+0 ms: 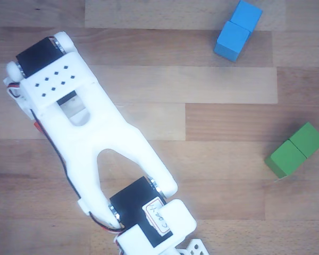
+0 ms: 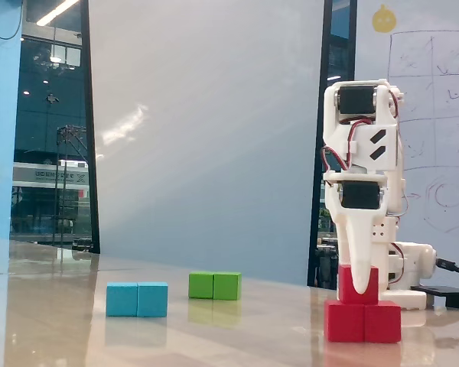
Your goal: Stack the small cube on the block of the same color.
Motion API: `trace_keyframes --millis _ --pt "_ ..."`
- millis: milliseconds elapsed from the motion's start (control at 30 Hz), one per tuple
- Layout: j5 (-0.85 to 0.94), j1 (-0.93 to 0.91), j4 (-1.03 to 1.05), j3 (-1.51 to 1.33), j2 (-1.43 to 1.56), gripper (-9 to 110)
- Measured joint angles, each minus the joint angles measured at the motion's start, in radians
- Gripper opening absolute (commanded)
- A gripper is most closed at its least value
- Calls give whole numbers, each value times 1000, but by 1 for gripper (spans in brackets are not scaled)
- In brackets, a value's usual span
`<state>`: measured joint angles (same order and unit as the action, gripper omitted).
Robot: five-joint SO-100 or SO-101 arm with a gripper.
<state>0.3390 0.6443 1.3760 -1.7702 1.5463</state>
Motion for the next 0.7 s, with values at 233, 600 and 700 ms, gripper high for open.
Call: trace_keyframes --millis 233,600,700 --pt "31 -46 0 0 0 32" --pt "138 -334 0 0 0 31" --pt "150 -445 0 0 0 31"
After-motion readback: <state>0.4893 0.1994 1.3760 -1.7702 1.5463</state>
